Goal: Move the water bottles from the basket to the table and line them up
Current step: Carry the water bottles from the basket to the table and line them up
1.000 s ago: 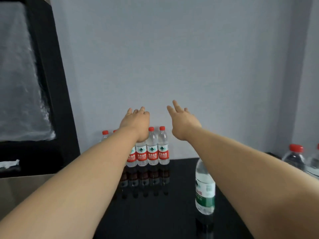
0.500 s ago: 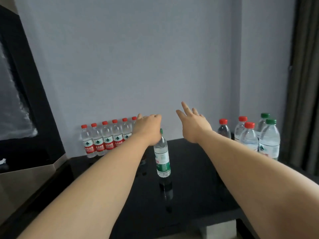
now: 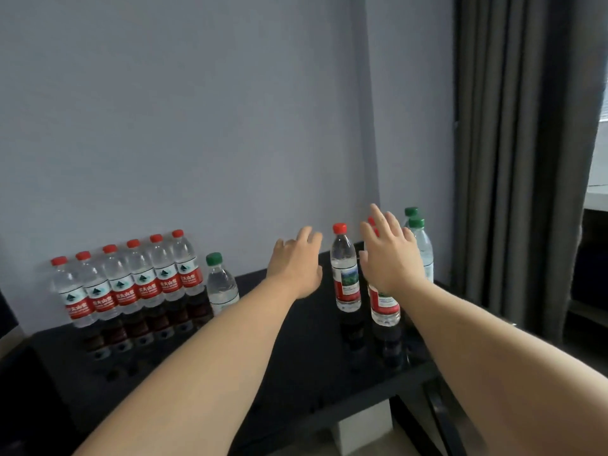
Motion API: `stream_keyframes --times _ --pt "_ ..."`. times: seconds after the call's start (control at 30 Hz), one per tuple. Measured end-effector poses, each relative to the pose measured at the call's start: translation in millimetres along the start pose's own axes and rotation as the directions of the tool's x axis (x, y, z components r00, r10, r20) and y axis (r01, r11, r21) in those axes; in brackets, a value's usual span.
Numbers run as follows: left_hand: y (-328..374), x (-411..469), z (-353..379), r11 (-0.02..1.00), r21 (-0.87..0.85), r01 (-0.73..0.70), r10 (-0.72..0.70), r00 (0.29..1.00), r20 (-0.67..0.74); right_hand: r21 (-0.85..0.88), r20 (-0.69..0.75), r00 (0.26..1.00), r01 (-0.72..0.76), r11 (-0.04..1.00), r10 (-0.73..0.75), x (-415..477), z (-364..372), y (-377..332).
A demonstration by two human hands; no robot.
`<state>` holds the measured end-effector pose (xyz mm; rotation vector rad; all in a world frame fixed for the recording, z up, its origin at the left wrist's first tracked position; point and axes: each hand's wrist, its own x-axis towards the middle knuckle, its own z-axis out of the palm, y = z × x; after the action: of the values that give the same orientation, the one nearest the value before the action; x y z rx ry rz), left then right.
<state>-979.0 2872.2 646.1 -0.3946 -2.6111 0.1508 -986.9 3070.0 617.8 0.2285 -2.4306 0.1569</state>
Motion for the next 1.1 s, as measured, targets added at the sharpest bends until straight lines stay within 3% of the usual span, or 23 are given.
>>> stream_keyframes --times 0.2,0.53,0.8,1.1 --pt "29.7 21.9 25.0 0.999 -0.031 -0.005 0.004 1.000 -0.025 0.056 0.026 1.000 0.014 0.998 -0.015 -10.0 29.6 25.9" --pt "44.0 54.1 74.8 0.997 -0.019 -0.070 0.070 0.997 0.012 0.194 -0.059 0.998 -0.011 0.981 0.022 -18.9 68.3 24.5" --pt "53.3 68.4 113.1 0.965 -0.262 -0.022 -0.013 0.991 -0.130 0.144 -0.112 0.993 -0.010 0.989 0.027 -18.0 73.4 24.8" --pt "53.4 66.2 124.9 0.940 -0.342 -0.012 -0.067 0.973 -0.219 0.168 -0.118 0.992 -0.030 0.985 0.050 -15.9 77.6 23.4"
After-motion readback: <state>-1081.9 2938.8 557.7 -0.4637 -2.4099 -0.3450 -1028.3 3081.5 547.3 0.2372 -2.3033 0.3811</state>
